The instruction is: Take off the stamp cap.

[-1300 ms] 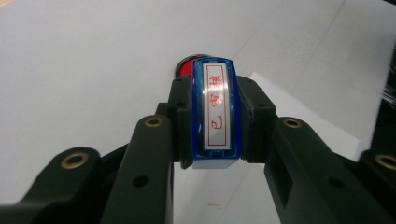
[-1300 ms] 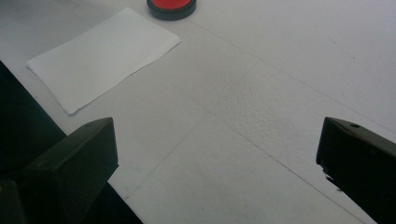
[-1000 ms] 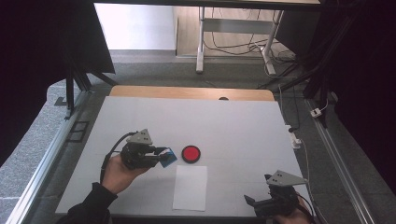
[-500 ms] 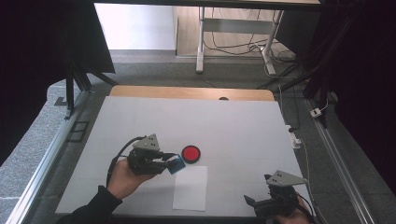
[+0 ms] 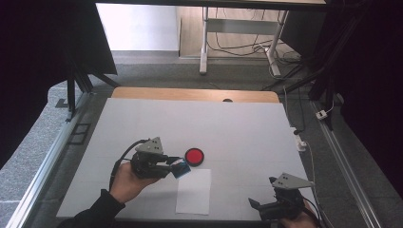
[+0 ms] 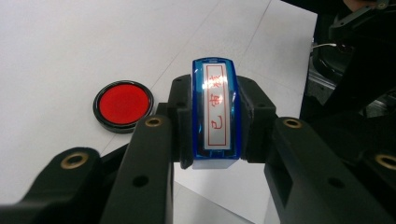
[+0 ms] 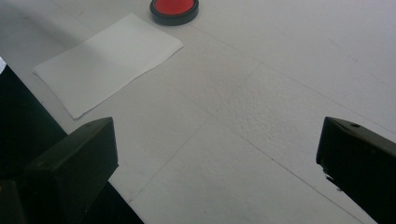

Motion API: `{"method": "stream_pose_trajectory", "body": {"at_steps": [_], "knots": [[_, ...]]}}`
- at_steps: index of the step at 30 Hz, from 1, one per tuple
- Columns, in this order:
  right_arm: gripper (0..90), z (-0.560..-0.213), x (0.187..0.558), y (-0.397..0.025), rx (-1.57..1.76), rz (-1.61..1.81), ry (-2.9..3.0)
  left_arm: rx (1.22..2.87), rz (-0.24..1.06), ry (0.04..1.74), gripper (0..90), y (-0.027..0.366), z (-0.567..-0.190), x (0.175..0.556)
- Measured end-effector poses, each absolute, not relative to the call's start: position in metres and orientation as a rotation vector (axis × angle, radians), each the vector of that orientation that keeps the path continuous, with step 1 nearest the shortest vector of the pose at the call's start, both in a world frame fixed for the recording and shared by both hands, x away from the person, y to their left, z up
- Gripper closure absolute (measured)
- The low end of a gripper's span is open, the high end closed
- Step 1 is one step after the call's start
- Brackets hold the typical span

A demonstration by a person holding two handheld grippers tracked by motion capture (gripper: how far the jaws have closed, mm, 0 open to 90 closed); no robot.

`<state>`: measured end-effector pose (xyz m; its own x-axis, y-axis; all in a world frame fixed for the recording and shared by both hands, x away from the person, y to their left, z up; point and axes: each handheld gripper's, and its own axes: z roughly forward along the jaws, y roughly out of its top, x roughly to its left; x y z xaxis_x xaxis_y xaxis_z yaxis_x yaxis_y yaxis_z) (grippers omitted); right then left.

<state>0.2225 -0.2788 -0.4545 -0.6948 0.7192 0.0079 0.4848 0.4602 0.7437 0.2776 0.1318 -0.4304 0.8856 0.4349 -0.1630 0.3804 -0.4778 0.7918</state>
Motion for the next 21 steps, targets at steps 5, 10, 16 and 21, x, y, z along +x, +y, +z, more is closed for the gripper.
{"method": "stream_pose_trajectory", "body": {"at_steps": [5,10,16,21], "knots": [[0.0,-0.453,0.223,-0.273,1.020,1.125,2.418,2.123,0.078,0.558,69.9,0.131,-0.429,0.277],[0.0,-0.449,0.224,-0.261,0.960,1.185,2.429,2.121,0.077,0.523,69.9,0.130,-0.427,0.278],[0.0,-0.445,0.228,-0.243,0.831,1.257,2.499,2.122,0.080,0.495,69.9,0.130,-0.427,0.278],[0.0,-0.445,0.235,-0.230,0.775,1.292,2.547,2.114,0.075,0.478,69.9,0.129,-0.426,0.278]]}}
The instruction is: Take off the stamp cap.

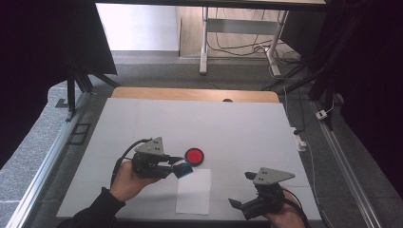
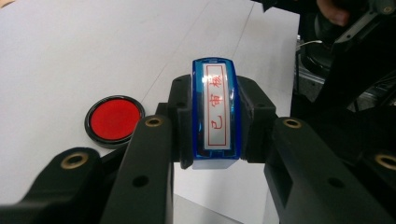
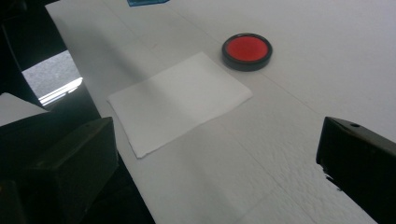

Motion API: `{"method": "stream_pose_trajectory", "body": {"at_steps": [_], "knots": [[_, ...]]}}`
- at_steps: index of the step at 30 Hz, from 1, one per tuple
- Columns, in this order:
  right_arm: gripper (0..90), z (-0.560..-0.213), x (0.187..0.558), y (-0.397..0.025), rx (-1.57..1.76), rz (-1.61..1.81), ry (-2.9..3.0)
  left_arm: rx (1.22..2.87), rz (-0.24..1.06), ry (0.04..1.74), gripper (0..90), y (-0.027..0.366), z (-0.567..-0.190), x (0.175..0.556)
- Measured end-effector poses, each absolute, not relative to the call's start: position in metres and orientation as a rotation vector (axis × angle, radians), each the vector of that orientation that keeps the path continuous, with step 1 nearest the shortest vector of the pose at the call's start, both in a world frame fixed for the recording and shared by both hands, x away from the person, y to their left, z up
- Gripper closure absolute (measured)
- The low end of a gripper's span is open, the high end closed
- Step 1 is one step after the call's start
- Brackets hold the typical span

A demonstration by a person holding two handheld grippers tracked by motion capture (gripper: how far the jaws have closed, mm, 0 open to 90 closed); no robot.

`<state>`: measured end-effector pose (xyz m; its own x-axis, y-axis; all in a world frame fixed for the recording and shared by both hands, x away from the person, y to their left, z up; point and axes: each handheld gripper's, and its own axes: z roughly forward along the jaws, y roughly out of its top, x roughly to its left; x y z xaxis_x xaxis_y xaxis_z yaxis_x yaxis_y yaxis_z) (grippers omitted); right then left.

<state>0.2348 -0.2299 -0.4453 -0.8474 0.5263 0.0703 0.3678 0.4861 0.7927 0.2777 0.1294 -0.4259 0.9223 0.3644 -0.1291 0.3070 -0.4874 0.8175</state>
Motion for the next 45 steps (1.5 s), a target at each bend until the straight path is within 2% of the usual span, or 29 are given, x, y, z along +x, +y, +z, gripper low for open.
{"method": "stream_pose_trajectory", "body": {"at_steps": [39,45], "knots": [[0.3,-0.455,0.274,-0.142,0.556,1.436,2.787,2.052,-0.047,0.314,69.9,0.127,-0.426,0.279],[17.4,-0.457,0.279,-0.135,0.455,1.503,2.827,2.053,-0.052,0.272,70.0,0.124,-0.424,0.277]]}}
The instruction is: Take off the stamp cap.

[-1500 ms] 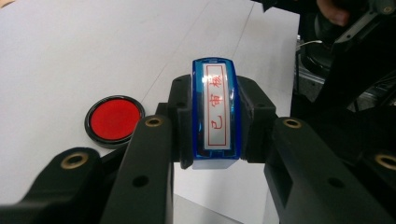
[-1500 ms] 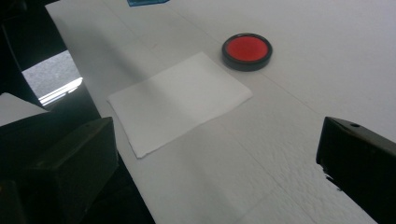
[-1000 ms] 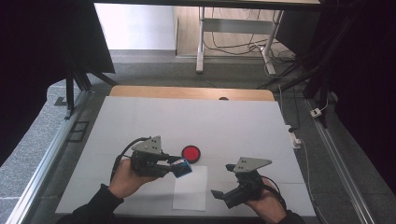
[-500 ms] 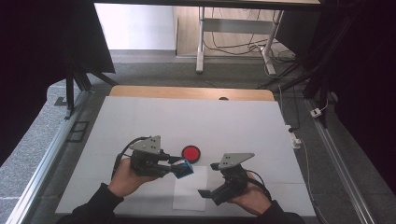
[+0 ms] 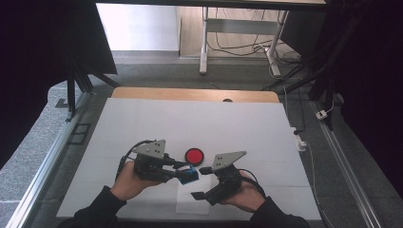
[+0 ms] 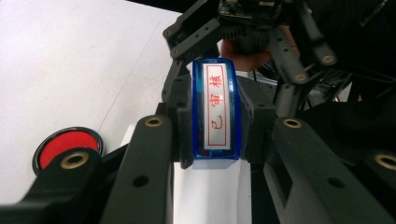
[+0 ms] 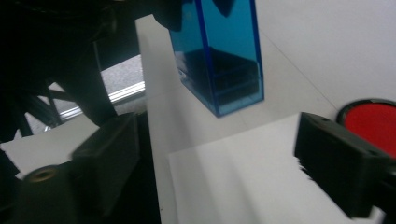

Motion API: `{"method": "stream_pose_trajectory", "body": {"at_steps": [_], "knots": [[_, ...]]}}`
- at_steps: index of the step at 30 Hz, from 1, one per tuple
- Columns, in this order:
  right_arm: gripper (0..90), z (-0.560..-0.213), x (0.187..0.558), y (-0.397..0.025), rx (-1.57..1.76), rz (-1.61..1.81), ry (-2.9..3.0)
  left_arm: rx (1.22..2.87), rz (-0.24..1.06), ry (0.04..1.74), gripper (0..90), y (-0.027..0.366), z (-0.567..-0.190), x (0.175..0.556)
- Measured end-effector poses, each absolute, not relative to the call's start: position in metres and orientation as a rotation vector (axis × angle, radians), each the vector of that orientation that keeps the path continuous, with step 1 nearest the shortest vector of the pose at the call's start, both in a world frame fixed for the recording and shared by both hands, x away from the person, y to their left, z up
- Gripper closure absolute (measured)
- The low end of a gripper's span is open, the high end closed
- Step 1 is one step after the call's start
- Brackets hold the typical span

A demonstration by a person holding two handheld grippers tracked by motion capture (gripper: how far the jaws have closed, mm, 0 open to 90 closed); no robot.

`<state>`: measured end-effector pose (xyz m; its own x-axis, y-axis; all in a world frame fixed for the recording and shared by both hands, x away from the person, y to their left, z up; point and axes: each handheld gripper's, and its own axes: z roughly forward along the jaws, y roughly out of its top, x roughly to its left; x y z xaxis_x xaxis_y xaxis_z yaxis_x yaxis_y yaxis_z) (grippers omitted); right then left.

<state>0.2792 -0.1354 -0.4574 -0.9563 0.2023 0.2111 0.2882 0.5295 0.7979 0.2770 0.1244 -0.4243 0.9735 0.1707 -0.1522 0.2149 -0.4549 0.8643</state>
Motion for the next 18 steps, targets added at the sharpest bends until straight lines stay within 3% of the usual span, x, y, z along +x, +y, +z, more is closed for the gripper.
{"method": "stream_pose_trajectory", "body": {"at_steps": [10,18], "knots": [[46.1,-0.4597,0.2865,-0.1287,-0.345,-1.425,-2.610,2.048,-0.061,0.235,69.9,0.1235,-0.4235,0.2753],[55.5,-0.4584,0.2889,-0.1282,-0.308,-1.441,-2.578,2.037,-0.078,0.208,70.0,0.1241,-0.4240,0.2753]]}}
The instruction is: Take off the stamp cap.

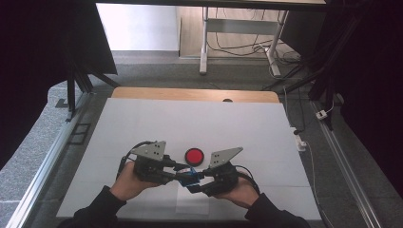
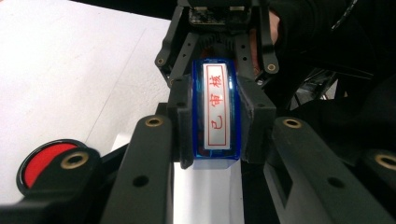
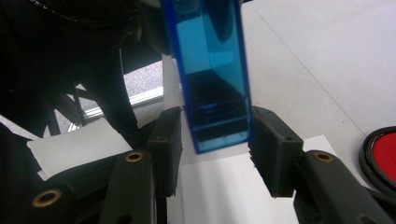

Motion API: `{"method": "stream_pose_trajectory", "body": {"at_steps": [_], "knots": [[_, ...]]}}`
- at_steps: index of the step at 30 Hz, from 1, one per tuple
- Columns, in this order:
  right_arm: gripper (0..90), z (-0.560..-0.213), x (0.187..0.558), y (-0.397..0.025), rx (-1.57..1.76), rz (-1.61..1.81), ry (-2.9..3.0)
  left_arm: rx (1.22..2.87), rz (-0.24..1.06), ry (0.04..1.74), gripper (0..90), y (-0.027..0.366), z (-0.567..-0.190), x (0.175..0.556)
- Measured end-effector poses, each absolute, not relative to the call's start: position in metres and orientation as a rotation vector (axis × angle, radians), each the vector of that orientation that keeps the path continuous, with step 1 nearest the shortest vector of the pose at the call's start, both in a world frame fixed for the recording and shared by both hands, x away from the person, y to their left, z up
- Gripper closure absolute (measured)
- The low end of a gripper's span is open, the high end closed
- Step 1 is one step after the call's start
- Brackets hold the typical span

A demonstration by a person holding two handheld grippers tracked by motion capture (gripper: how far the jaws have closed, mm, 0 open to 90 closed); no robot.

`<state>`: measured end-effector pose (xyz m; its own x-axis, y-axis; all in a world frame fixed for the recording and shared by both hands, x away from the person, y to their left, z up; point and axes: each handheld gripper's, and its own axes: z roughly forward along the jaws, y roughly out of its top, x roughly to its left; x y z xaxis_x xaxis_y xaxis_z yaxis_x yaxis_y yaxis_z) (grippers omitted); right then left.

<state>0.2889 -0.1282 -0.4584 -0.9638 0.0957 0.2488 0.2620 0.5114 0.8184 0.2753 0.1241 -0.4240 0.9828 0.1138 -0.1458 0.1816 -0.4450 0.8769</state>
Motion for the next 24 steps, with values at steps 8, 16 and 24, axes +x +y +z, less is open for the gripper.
{"method": "stream_pose_trajectory", "body": {"at_steps": [8,16,24], "knots": [[59.8,-0.4573,0.2889,-0.1271,-0.259,-1.458,-2.562,2.037,-0.085,0.198,69.9,0.1233,-0.4248,0.2751],[65.4,-0.4559,0.2885,-0.1286,-0.225,-1.468,-2.563,2.029,-0.082,0.189,69.9,0.1232,-0.4252,0.2751],[68.5,-0.4557,0.2895,-0.1304,-0.197,-1.457,-2.543,2.018,-0.075,0.142,69.9,0.1233,-0.4261,0.2744]]}}
